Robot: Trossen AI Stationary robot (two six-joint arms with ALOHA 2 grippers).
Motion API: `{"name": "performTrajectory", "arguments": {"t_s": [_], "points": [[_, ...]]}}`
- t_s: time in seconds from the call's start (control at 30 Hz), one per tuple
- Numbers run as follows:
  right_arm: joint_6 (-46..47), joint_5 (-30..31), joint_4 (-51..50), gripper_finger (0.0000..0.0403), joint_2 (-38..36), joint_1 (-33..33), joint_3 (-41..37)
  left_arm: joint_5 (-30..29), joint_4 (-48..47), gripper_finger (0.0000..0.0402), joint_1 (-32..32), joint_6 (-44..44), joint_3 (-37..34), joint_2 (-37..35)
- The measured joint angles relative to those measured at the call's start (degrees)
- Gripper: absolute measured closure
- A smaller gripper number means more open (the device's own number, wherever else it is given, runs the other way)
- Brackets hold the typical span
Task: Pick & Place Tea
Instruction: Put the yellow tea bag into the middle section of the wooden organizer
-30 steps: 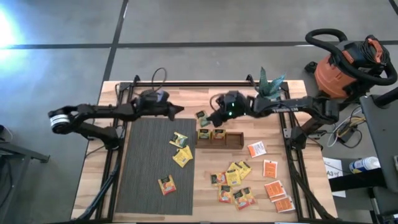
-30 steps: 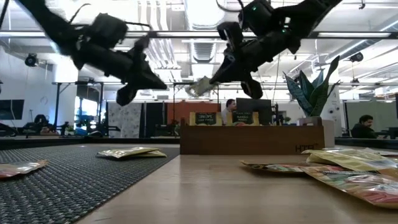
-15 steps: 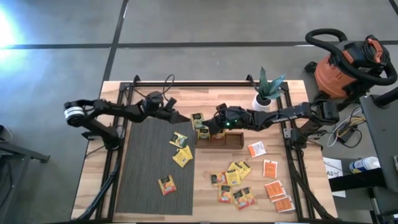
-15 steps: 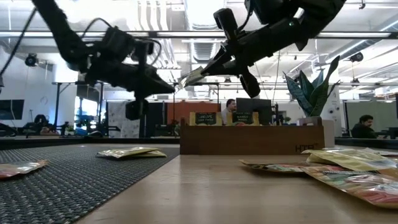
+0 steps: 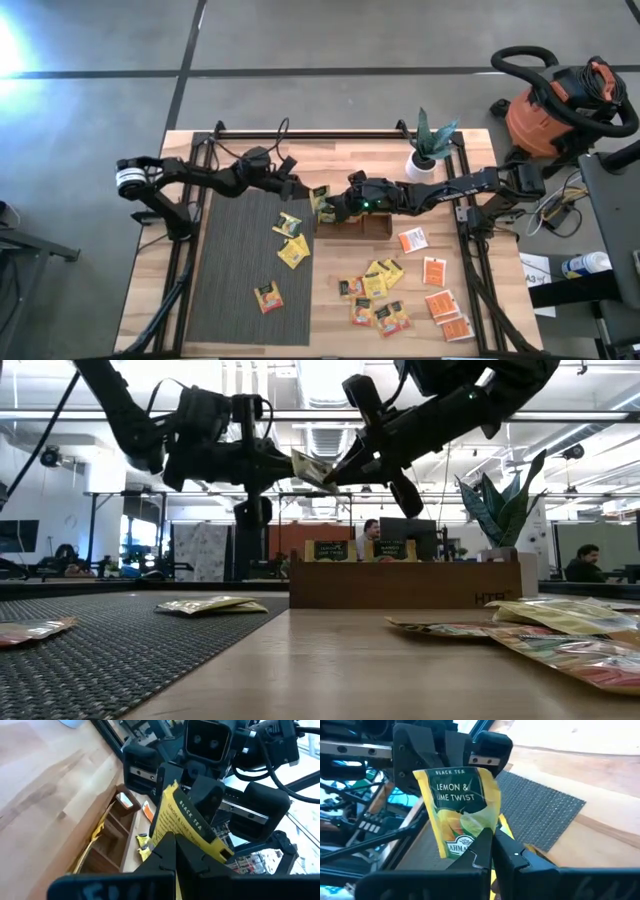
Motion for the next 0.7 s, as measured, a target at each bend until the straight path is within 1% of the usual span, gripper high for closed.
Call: {"name": "performTrajectory", "arguments": {"t_s": [0.17,0.23,0.3,0.43,0.7], "points": [[-1.4,0.0,-2.6,0.0394,0.0,1.5,-0.1,0.0,-1.6,0.0401,-0.3,0.1,-1.8,0.0],[-0.9,0.0,-3.5,0.0394,0.0,2.6,-0.1,-1.0,-2.0,0.0401,-0.5,0.6,-2.7,0.0],[0.3,0.5,-3.9,0.0394,0.0,3.9,-0.3,-2.0,-2.2,0.0401,-0.5,0.8,-3.5,-0.1],[3.2,4.4,-4.0,0.0394,0.4,6.2,-1.2,-3.9,-2.5,0.0401,-0.5,1.6,-4.6,-0.1],[11.0,5.6,-4.2,0.0394,0.4,6.4,-4.8,-4.6,-2.6,0.0401,-0.5,2.2,-4.8,-0.1]]}}
